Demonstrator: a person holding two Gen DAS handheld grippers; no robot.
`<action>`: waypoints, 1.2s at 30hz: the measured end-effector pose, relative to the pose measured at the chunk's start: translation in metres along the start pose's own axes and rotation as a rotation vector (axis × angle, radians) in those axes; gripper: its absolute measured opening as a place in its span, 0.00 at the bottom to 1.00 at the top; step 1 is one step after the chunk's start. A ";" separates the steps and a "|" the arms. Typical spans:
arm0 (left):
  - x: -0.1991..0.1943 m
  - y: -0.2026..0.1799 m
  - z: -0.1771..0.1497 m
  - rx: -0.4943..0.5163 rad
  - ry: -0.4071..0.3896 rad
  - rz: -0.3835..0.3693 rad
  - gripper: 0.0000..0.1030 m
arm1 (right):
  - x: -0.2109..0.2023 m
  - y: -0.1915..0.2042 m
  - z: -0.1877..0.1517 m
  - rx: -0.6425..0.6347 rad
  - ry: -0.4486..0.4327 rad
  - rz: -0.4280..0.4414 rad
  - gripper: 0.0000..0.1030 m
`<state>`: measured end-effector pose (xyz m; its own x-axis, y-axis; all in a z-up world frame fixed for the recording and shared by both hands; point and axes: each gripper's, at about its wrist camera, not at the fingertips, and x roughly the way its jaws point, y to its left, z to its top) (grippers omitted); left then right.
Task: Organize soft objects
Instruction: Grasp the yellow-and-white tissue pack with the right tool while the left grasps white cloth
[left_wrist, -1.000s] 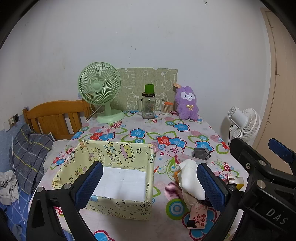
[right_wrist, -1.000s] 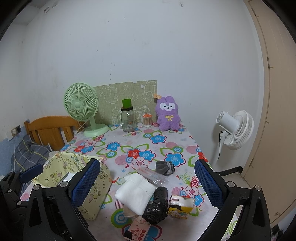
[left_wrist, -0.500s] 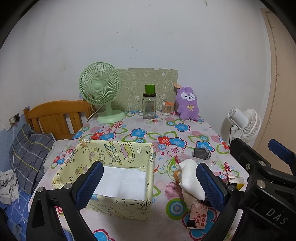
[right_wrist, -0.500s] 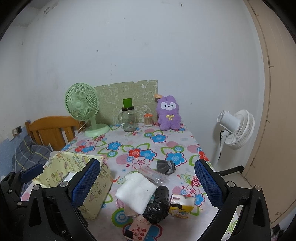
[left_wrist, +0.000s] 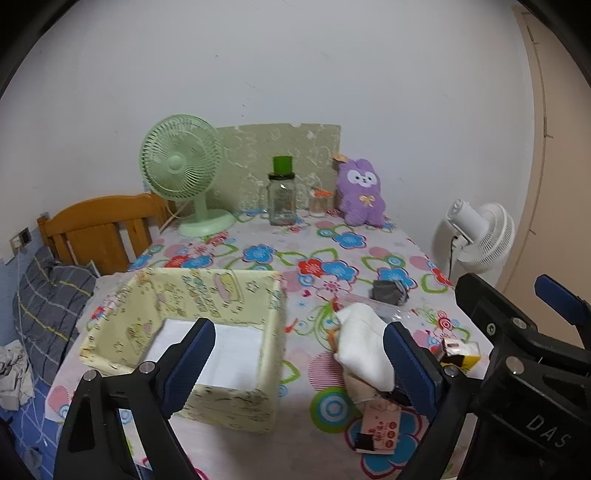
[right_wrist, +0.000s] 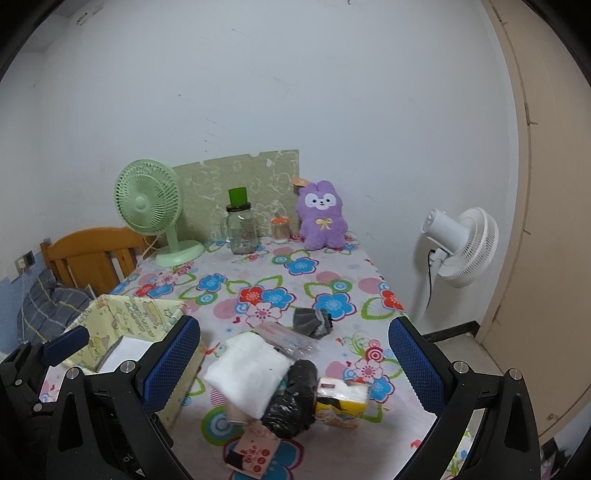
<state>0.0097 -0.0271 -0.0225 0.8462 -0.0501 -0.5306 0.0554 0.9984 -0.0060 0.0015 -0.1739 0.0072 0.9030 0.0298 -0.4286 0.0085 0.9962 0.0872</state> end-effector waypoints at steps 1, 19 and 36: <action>0.002 -0.003 -0.001 0.004 0.005 -0.004 0.91 | 0.001 -0.002 -0.002 0.000 0.002 -0.005 1.00; 0.040 -0.046 -0.019 0.081 0.101 -0.036 0.84 | 0.026 -0.036 -0.024 0.035 0.075 -0.032 0.98; 0.074 -0.068 -0.035 0.144 0.177 -0.015 0.82 | 0.068 -0.051 -0.045 0.082 0.202 -0.023 0.85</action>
<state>0.0500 -0.0981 -0.0914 0.7394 -0.0475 -0.6716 0.1530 0.9833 0.0988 0.0427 -0.2192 -0.0671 0.7980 0.0316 -0.6019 0.0704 0.9869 0.1452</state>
